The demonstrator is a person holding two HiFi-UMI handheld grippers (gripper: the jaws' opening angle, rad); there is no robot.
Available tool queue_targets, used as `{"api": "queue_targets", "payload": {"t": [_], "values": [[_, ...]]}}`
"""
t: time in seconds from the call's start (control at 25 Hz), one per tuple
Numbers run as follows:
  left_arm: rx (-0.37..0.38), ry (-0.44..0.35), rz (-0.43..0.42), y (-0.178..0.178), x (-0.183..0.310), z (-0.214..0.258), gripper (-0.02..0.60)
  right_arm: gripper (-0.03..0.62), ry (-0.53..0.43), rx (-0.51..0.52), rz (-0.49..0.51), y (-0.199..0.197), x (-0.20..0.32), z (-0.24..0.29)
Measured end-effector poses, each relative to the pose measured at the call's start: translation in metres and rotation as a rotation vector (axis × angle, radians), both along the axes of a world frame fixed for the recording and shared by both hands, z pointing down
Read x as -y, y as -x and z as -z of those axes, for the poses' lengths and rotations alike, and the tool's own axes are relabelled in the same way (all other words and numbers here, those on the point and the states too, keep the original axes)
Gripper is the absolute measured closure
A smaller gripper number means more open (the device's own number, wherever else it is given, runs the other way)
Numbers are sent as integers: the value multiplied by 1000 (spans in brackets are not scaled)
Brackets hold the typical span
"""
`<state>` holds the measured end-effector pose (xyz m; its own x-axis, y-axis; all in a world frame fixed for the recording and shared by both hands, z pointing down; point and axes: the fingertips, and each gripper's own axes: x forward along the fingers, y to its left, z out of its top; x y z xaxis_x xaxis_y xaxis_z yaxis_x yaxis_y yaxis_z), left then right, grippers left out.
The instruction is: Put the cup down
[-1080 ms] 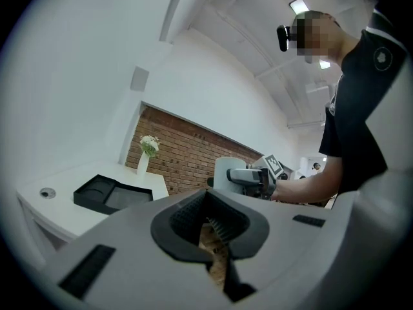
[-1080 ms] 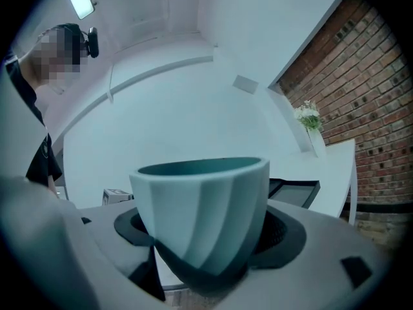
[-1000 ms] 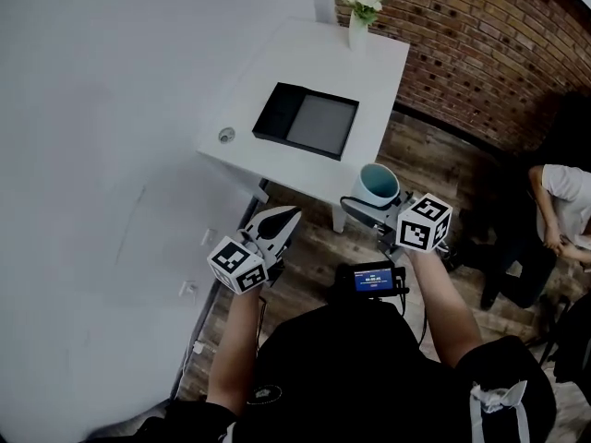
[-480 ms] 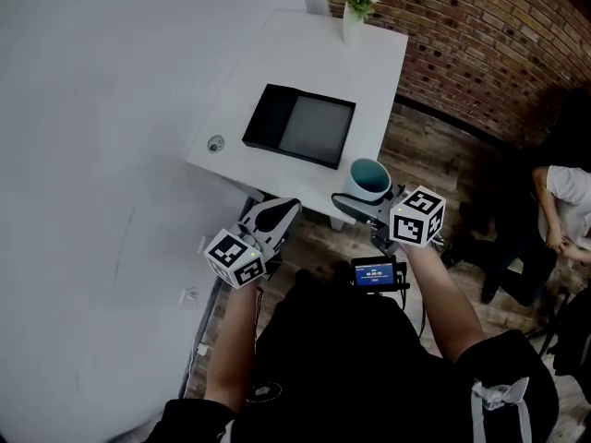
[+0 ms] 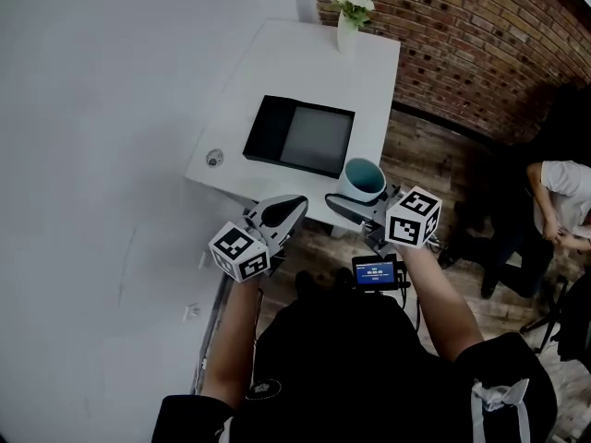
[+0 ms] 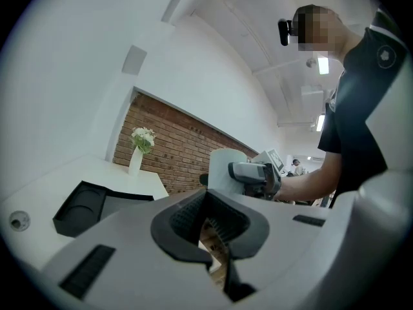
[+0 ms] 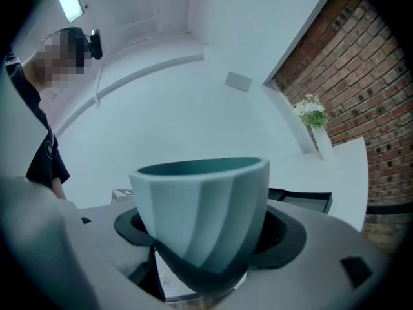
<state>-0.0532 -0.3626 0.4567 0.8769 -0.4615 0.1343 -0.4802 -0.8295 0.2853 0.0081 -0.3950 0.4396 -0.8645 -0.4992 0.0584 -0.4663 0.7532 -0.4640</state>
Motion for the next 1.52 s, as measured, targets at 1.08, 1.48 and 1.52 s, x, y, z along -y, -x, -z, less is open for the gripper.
{"api": "queue_targets", "payload": {"t": [1.08, 1.48, 1.52], "values": [[-5, -4, 48, -5, 21, 2, 574, 197, 4, -15, 67, 4, 21, -10], [-12, 19, 138, 45, 65, -16, 574, 197, 31, -82, 92, 57, 92, -57], [-12, 20, 147, 51, 72, -18, 574, 197, 33, -86, 84, 63, 104, -62]]}}
